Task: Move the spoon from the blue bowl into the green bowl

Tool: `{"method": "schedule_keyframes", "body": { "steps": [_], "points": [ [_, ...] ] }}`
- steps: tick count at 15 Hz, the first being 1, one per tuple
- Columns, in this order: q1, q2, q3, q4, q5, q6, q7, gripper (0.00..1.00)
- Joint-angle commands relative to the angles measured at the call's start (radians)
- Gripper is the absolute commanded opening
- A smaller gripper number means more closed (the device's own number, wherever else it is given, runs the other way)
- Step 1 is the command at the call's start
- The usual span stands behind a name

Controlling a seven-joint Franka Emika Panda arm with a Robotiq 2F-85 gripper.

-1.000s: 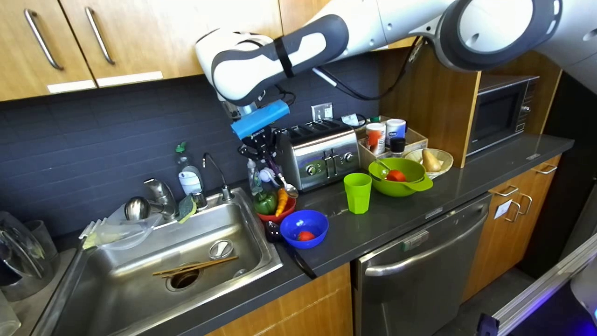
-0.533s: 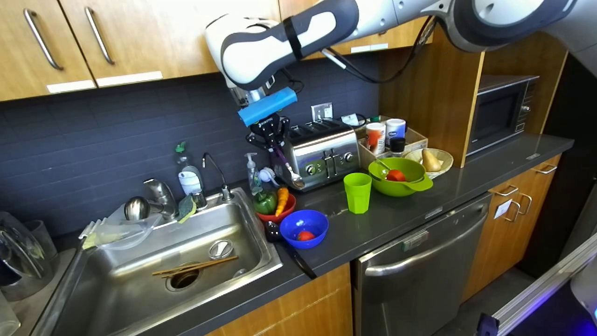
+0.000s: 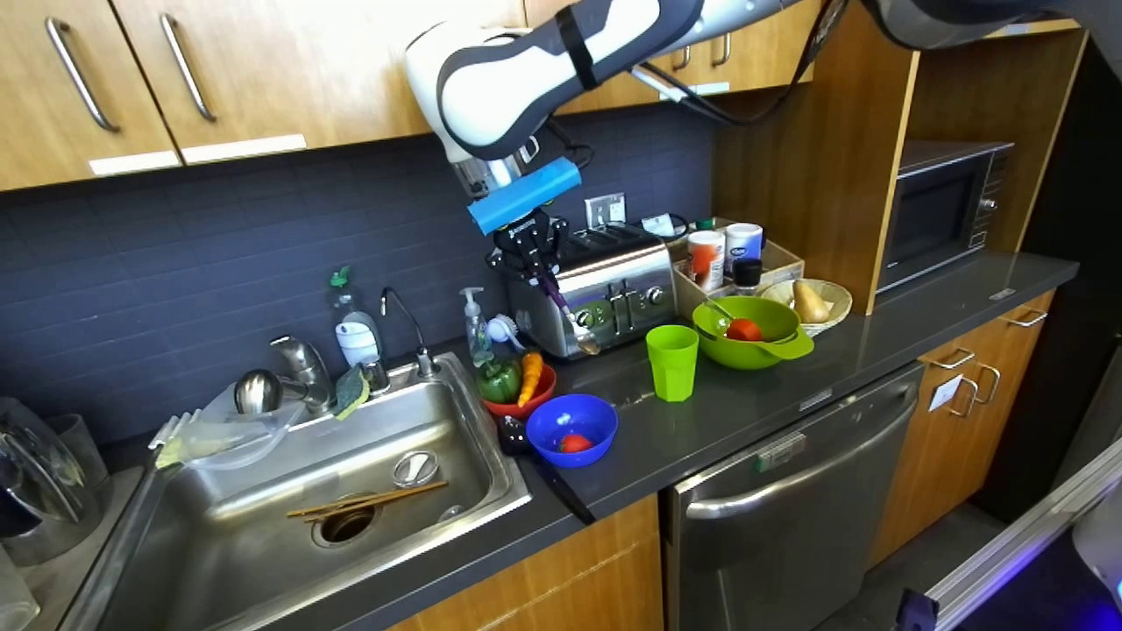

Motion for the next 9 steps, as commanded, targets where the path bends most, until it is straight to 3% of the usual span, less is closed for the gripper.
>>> {"method": "schedule_keyframes", "body": {
  "steps": [1, 9],
  "points": [
    [-0.041, -0.131, 0.006, -0.165, 0.03, 0.06, 0.016, 0.04],
    [-0.152, -0.29, -0.007, -0.366, 0.117, 0.16, 0.009, 0.04]
  ]
}}
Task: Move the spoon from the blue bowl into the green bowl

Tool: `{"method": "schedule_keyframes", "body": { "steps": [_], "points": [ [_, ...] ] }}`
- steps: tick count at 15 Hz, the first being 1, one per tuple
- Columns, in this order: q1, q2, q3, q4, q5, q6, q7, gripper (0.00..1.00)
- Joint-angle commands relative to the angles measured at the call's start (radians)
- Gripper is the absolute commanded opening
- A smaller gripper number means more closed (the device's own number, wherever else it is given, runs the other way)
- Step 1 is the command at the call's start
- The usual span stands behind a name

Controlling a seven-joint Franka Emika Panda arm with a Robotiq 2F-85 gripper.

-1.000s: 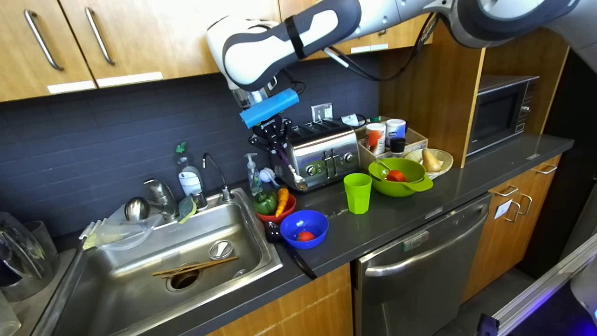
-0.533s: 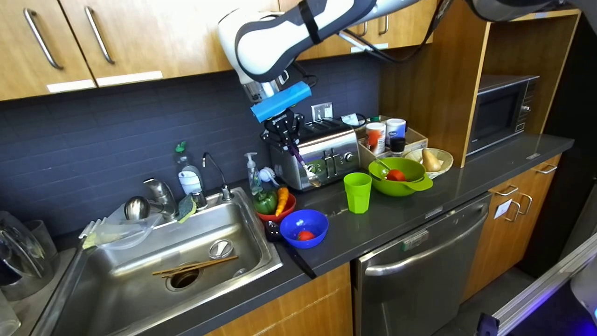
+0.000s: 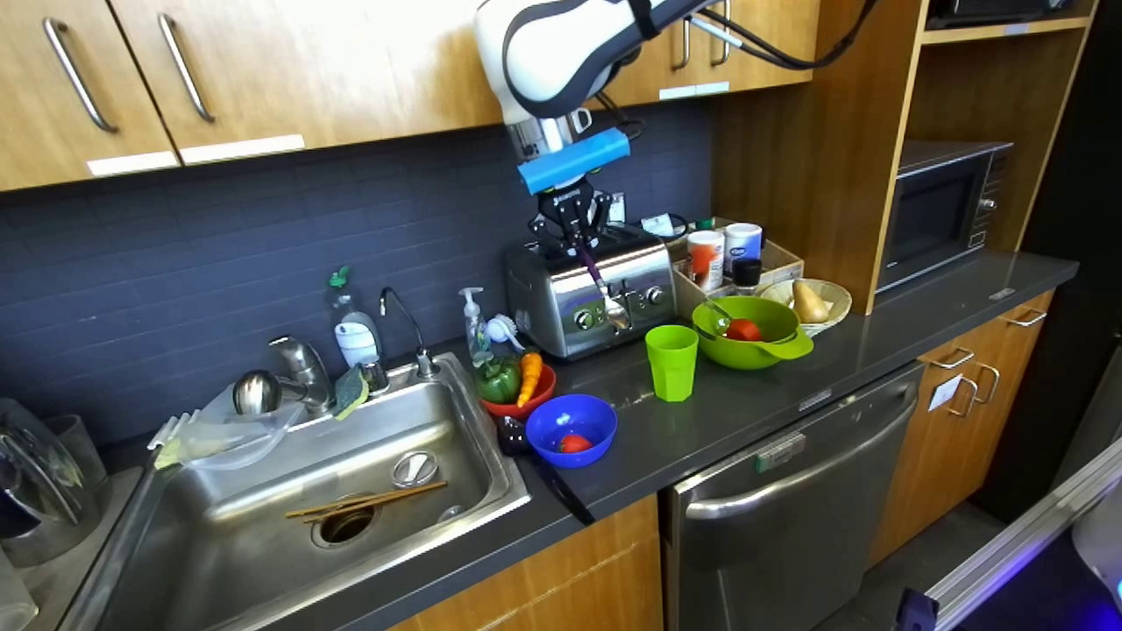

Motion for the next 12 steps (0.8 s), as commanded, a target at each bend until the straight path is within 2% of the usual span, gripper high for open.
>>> {"method": "schedule_keyframes", "body": {
  "steps": [1, 12],
  "points": [
    [-0.044, -0.109, -0.003, -0.141, 0.052, 0.056, 0.008, 0.04],
    [-0.129, -0.231, -0.008, -0.327, 0.121, 0.126, 0.012, 0.04]
  ]
}}
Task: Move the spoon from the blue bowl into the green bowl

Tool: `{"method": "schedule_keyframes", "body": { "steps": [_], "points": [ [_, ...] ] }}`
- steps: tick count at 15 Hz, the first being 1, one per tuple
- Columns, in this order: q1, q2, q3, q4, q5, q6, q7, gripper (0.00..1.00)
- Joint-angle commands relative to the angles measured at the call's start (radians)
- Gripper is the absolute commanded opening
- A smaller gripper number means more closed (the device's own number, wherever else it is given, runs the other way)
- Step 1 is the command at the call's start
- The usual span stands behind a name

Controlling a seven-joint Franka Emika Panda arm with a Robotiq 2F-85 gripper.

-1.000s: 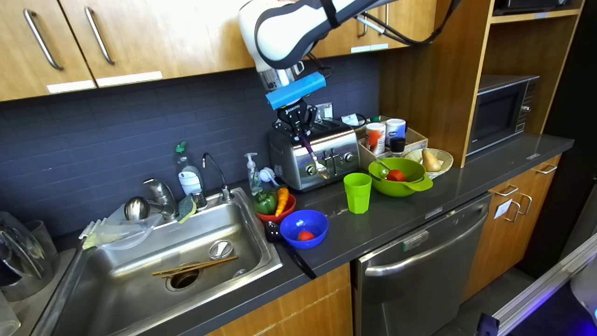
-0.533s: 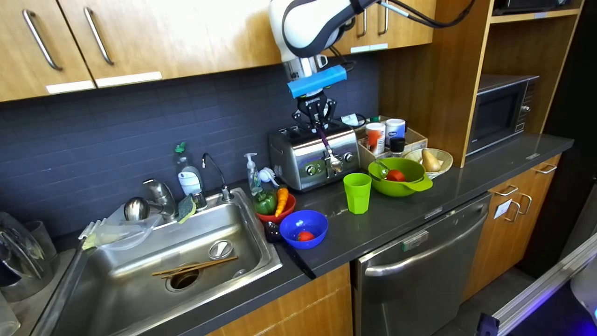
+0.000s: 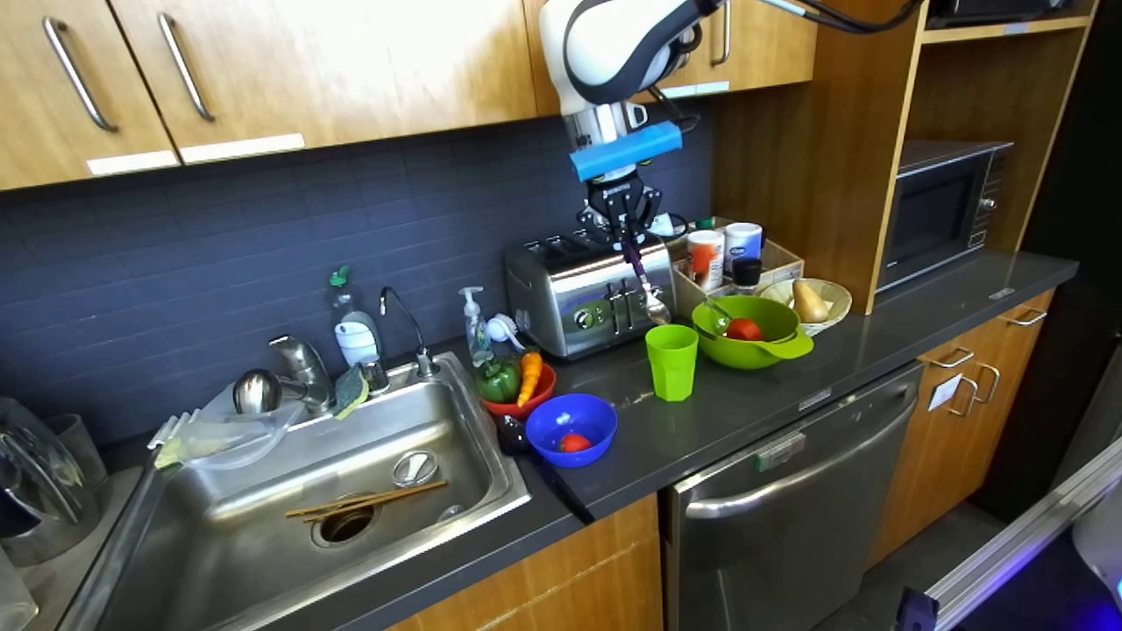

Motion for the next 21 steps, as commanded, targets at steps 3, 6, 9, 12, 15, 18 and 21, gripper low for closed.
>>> {"method": "schedule_keyframes", "body": {
  "steps": [3, 6, 9, 12, 15, 18, 21],
  "points": [
    [-0.059, -0.101, -0.009, -0.133, 0.053, 0.105, -0.006, 0.04],
    [-0.09, -0.129, -0.016, -0.177, 0.074, 0.161, -0.015, 0.04],
    [-0.119, -0.153, -0.025, -0.218, 0.096, 0.197, -0.019, 0.04],
    [-0.143, -0.173, -0.034, -0.248, 0.112, 0.221, -0.022, 0.04],
    [-0.163, -0.194, -0.045, -0.28, 0.116, 0.263, -0.03, 0.04],
    [-0.186, -0.21, -0.059, -0.311, 0.12, 0.331, -0.045, 0.04],
    [-0.21, -0.217, -0.075, -0.334, 0.14, 0.357, -0.052, 0.04]
  ]
}}
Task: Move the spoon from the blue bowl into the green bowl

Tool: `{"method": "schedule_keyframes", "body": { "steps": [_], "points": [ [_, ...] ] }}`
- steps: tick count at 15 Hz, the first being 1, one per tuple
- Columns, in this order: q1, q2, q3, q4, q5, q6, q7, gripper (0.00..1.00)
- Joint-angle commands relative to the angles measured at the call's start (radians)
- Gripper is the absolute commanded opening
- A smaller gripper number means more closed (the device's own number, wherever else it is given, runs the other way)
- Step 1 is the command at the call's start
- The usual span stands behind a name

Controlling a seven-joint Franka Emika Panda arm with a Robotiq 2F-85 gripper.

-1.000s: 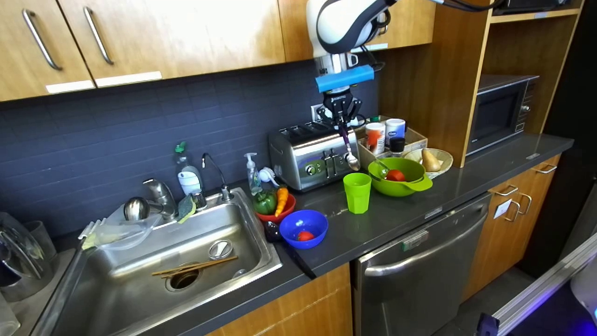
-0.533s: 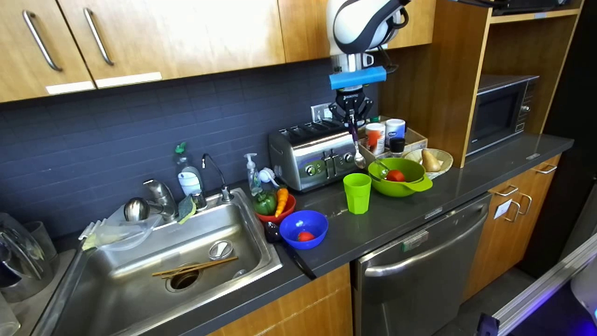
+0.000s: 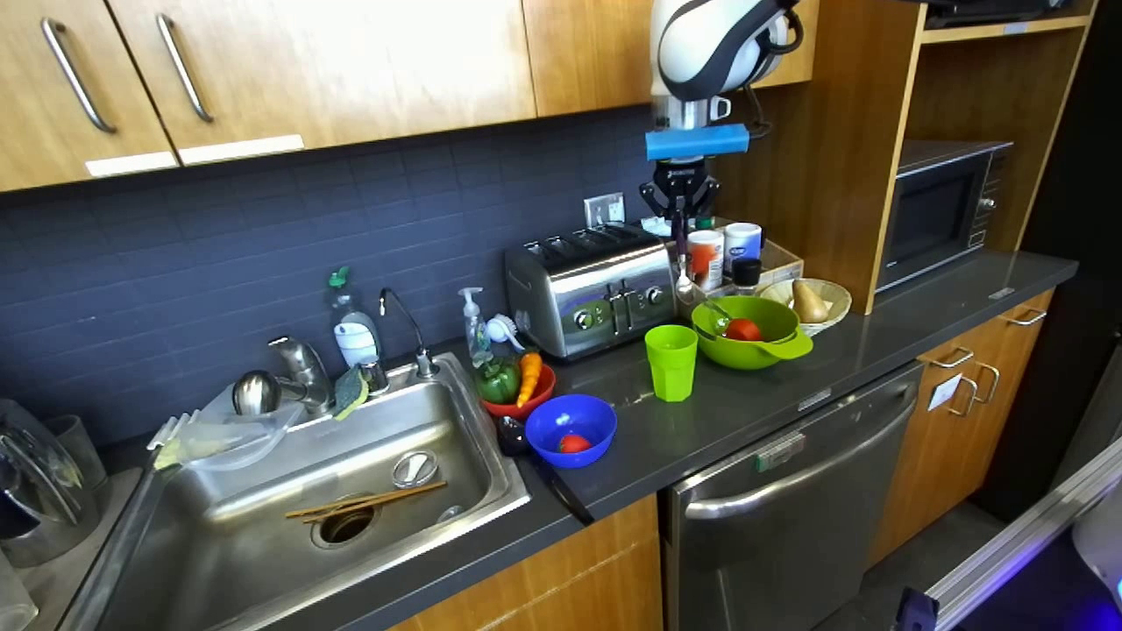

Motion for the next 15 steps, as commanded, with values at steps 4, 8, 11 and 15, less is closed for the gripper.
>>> {"method": "schedule_keyframes", "body": {
  "steps": [4, 8, 11, 15],
  "points": [
    [-0.046, -0.053, -0.029, -0.089, 0.064, 0.057, -0.035, 0.04],
    [-0.061, -0.053, -0.045, -0.117, 0.052, 0.117, -0.041, 0.04],
    [-0.07, -0.05, -0.057, -0.14, 0.049, 0.165, -0.048, 0.04],
    [-0.082, -0.051, -0.071, -0.167, 0.049, 0.2, -0.057, 0.04]
  ]
}}
